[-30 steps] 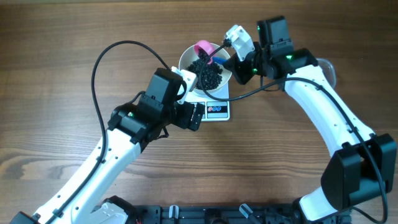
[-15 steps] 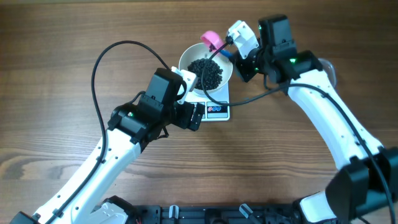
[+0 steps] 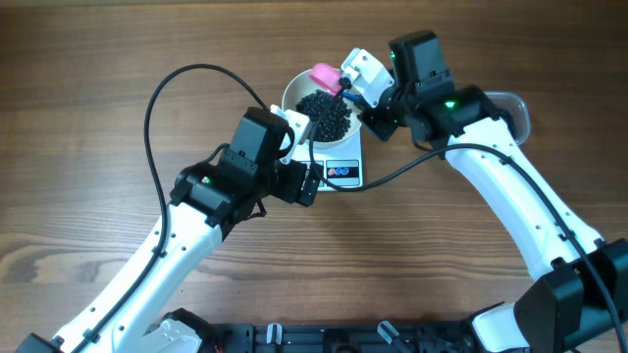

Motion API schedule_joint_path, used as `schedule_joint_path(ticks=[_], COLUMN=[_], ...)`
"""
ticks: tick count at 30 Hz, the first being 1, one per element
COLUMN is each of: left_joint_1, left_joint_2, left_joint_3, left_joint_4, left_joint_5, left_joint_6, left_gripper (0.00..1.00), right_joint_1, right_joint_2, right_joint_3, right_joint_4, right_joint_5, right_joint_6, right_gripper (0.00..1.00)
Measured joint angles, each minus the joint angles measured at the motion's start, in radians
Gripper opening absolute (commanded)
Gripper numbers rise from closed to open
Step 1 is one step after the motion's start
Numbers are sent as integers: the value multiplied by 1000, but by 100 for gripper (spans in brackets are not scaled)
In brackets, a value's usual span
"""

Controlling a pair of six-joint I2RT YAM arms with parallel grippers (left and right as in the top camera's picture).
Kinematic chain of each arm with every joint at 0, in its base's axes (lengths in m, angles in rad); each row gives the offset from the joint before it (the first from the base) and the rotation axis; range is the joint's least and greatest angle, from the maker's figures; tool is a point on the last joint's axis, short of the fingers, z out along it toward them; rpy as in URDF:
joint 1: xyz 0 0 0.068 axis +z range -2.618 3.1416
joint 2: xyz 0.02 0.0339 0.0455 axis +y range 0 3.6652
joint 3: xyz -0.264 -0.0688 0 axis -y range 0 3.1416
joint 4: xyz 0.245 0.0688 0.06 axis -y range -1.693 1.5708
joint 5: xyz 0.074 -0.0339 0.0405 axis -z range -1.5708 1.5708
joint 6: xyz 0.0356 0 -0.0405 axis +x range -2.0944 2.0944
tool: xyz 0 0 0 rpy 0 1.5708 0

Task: Scoop item into bowl and weigh 150g on scale
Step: 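Return the empty scoop to the bean tub with the right gripper, then dig the scoop into the black beans and lift it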

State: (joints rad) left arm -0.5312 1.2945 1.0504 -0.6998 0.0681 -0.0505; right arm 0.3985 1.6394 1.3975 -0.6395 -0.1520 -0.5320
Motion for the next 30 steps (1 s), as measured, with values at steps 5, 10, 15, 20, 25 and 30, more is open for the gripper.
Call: schedule_joint_path(ticks=[5, 10, 15, 20, 25, 30], left_joint_1=[0, 0, 0, 0, 0, 0], left_joint_2=[0, 0, 0, 0, 0, 0], left_joint_3=[0, 0, 0, -1, -1, -1], left_joint_4=[0, 0, 0, -1, -2, -2], left_joint_5=[0, 0, -1, -4, -3, -3], left_joint_6=[0, 0, 0, 0, 0, 0], left_gripper=[100, 100, 100, 100, 100, 100], right_joint_1=[0, -13, -274, -552, -597, -597], right_joint_2=[0, -5, -179, -256, -148, -10], right_joint_3=[0, 0, 0, 2, 2, 1], right_joint_4=[24, 119, 19, -306, -421, -399], right_joint_5=[-12, -118, -127, 30, 154, 195], right_joint_6=[-15, 137, 246, 193, 158, 155], right_gripper=[4, 4, 4, 4, 4, 4])
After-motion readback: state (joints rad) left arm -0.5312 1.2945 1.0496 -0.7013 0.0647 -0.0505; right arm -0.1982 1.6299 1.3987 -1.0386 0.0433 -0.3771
